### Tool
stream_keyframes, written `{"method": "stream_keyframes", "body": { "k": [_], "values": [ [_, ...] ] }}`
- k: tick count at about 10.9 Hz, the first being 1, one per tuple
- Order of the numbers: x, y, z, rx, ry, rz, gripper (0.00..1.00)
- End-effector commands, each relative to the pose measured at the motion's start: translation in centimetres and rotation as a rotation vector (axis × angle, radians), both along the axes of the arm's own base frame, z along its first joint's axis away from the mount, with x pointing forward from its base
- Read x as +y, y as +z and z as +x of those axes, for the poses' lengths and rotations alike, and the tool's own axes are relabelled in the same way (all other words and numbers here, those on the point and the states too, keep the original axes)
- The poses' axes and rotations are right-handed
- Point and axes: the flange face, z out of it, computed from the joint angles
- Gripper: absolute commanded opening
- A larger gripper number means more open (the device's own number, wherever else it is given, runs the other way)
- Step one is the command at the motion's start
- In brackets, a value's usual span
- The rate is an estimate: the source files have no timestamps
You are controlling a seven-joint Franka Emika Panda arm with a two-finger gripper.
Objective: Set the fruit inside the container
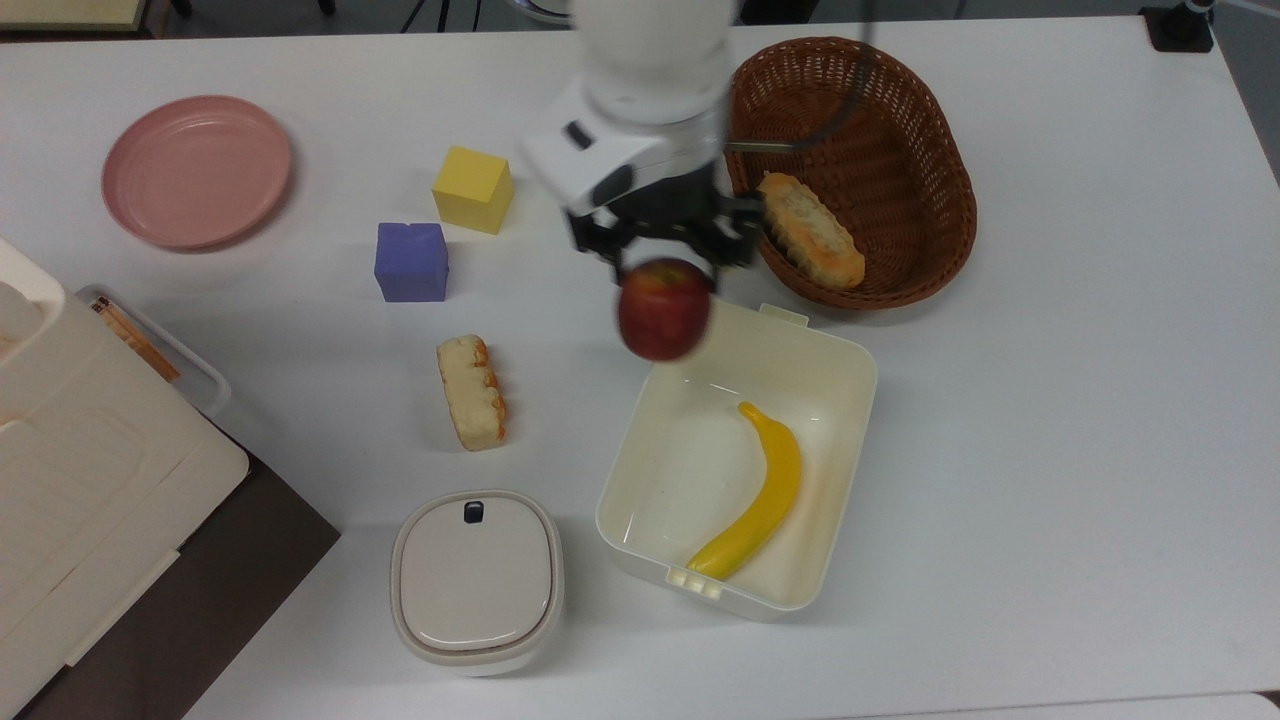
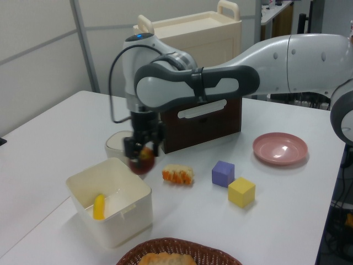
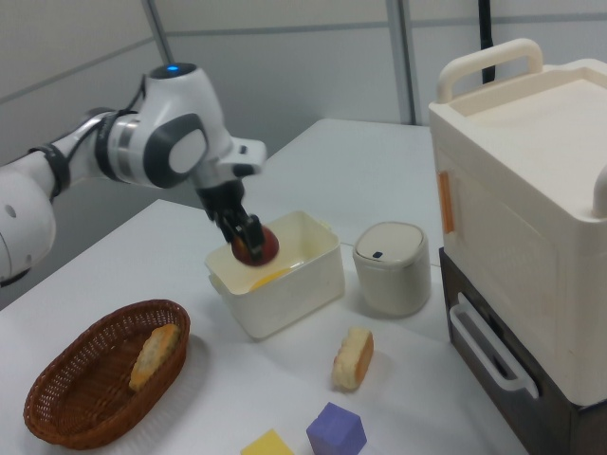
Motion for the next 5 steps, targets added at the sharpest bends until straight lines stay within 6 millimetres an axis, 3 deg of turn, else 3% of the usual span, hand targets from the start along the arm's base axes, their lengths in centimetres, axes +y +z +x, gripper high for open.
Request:
{"method": "stream_keyframes", "body": {
  "k": [1,2,5],
  "values": [
    [5.6,0.7,-0.2,-0.108,-0.099,0.024,1.00],
    [5.6,0.6,-0.2,-0.108,-0.087,-0.001,1.00],
    [2.2,0.9,0.4,-0.106,-0.095,-0.018,1.00]
  ]
}}
